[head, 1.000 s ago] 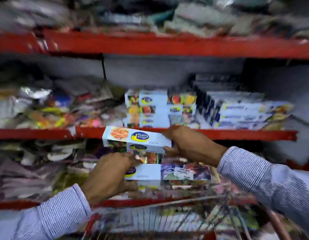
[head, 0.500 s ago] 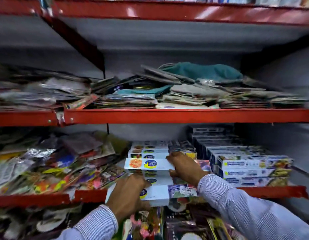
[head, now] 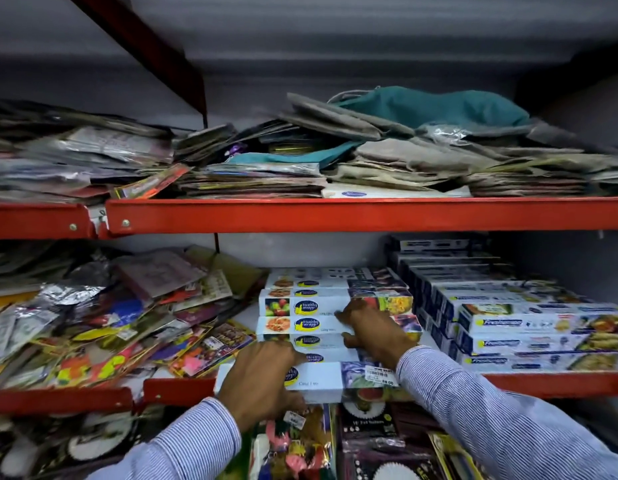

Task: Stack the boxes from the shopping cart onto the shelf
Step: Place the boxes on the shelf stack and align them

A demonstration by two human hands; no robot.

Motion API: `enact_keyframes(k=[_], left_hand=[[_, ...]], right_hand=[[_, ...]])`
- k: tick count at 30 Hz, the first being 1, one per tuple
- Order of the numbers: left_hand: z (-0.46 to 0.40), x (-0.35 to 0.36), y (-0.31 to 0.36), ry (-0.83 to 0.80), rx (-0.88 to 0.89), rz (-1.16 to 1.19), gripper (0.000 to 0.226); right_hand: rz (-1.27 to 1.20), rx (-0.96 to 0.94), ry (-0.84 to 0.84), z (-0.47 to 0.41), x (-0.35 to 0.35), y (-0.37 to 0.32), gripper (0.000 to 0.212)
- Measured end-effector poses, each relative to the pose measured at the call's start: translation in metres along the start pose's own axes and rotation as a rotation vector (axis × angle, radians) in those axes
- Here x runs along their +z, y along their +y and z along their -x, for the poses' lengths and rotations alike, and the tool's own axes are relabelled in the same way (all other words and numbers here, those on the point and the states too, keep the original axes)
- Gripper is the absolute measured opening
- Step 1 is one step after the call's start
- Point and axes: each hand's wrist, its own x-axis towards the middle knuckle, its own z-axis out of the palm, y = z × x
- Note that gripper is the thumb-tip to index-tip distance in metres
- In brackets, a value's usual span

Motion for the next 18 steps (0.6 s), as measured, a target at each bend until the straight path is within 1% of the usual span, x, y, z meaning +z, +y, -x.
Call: enact_keyframes(k=[2, 4, 8, 11, 13, 18], left_hand=[[-0.007, 0.003, -0.001, -0.011, 0.005, -0.016, 0.064], [-0.013, 0.006, -0.001, -0.010, 0.012, -0.026, 0.062], [-0.027, 0.007, 0.000, -0.003, 0.015, -0.023, 0.061], [-0.045, 0.008, 0.002, 0.012, 0.002, -0.017, 0.058], [-0.057, 0.010, 0.003, 0.030, -0.020, 0.019, 0.059], [-0.079, 0.027, 0.003, 0.060, -0.050, 0.105, 0.060]], right_hand=[[-0.020, 0.004, 0.050, -0.001, -0.001, 0.002, 0.022], [-0.063, 0.020, 0.085, -0.002, 0.001, 0.005, 0.013], [-0.207, 0.045, 0.163, 0.001, -0.008, 0.007, 0.014], [-0.299, 0.050, 0.205, 0.009, -0.022, 0.009, 0.021], [-0.284, 0.038, 0.167, 0.016, -0.028, 0.009, 0.025], [-0.148, 0.004, -0.051, 0.041, -0.028, 0.009, 0.040]])
